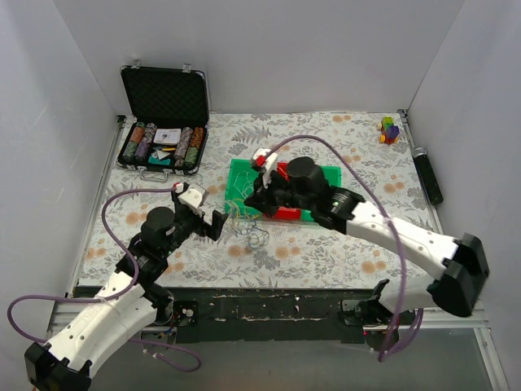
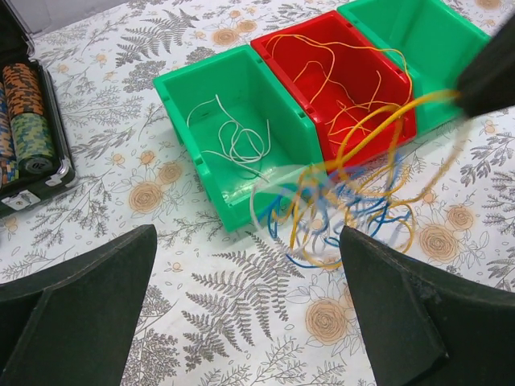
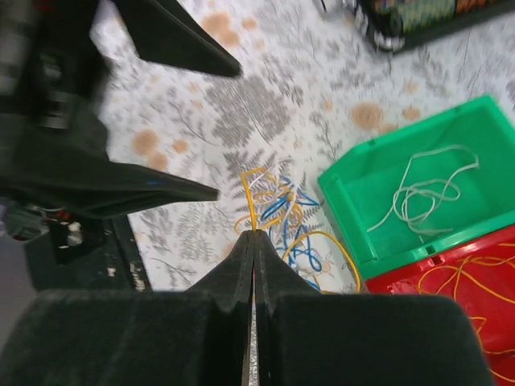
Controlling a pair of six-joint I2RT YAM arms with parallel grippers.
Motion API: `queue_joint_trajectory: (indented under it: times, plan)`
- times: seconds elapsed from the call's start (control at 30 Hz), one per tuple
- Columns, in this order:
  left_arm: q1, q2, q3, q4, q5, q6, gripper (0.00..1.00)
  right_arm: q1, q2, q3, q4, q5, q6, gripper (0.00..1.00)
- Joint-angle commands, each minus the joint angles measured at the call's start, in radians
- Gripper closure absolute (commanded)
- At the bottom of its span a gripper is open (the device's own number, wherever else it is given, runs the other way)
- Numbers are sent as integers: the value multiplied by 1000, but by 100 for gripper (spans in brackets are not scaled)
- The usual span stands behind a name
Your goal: Untangle the cables
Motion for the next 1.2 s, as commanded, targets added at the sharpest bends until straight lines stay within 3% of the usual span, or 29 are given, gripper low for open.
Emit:
queue_joint_trajectory:
  times: [0.0, 0.27, 0.67, 0.9, 1.17]
  plan:
    - [4, 16, 9, 33, 12, -6, 2, 8, -182, -93, 41, -64, 89, 99]
    - [4, 62, 25, 30, 199, 15, 2, 8, -355, -185, 84, -110, 207, 99]
    - [4, 36, 93, -53, 518, -11, 2, 8, -386, -162, 66, -109, 233, 99]
    - [6, 49, 113, -41, 508, -62, 2, 8, -383, -140, 61, -109, 234, 99]
    - [4, 81, 110, 95, 379, -160, 2, 17, -375, -107, 63, -119, 244, 99]
